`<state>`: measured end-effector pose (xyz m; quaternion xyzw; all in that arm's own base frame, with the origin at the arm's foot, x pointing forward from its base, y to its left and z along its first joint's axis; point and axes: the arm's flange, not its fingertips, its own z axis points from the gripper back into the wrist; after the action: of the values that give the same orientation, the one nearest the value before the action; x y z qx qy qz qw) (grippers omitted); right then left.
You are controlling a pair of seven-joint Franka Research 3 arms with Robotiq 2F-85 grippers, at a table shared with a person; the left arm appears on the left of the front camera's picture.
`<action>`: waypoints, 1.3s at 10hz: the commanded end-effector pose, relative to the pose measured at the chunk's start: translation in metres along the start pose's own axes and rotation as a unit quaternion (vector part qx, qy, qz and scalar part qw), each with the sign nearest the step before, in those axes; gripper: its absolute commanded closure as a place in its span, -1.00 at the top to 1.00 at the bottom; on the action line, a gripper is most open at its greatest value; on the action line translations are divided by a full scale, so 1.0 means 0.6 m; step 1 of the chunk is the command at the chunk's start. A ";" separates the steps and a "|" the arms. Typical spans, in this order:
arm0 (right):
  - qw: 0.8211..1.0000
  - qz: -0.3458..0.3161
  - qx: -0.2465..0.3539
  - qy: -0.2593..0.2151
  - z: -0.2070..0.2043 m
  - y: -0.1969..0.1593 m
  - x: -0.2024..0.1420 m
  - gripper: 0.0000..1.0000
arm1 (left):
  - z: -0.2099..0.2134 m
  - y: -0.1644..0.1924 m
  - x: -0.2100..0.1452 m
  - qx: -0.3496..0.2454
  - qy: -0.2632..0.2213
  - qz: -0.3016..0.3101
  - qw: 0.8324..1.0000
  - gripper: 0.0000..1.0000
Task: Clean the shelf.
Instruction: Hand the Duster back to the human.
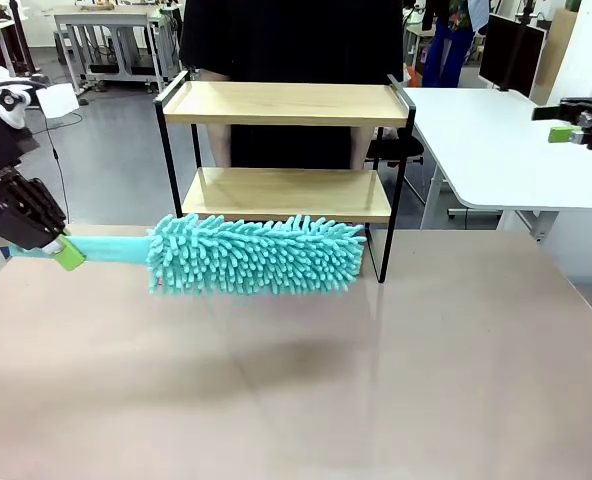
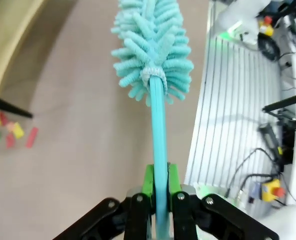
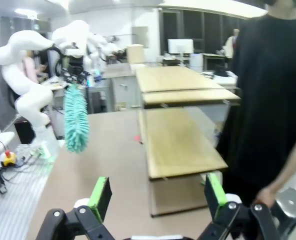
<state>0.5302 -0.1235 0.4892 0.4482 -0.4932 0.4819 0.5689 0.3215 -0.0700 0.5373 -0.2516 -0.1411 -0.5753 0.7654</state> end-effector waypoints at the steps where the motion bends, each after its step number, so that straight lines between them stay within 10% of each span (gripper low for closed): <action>1: 0.998 -0.051 0.025 0.002 -0.043 0.049 0.006 1.00 | -0.028 0.038 -0.019 -0.037 -0.067 -0.045 0.996 -0.74; 13: 0.993 -0.100 0.055 0.009 -0.161 0.141 -0.010 1.00 | -0.061 0.083 -0.036 -0.036 -0.106 -0.089 0.990 -0.74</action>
<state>0.4725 -0.0390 0.4692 0.5237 -0.4229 0.4581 0.5806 0.3603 -0.0592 0.4829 -0.3137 -0.2134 -0.6198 0.6870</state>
